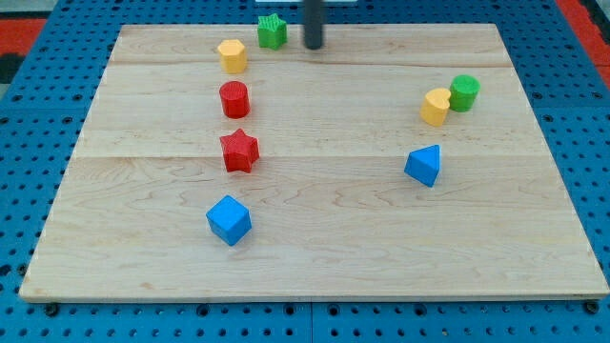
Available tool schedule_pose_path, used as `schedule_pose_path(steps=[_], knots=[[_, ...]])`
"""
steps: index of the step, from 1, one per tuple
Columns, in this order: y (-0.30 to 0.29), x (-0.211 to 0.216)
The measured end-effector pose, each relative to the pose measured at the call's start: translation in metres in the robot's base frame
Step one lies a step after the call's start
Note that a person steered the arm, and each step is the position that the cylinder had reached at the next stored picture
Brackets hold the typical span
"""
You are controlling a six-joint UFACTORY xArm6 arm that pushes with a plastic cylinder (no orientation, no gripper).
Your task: Push the blue triangle bottom digonal to the red star
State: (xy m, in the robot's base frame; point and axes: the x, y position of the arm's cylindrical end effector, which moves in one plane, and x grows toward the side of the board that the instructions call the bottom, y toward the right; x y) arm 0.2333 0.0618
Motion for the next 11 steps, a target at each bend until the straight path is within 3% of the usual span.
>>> schedule_pose_path(steps=[1, 2, 5, 7, 9, 10, 11], knots=[[0.101, 0.039], [0.117, 0.113], [0.181, 0.209], [0.034, 0.235], [-0.015, 0.236], [0.004, 0.255], [0.108, 0.242]])
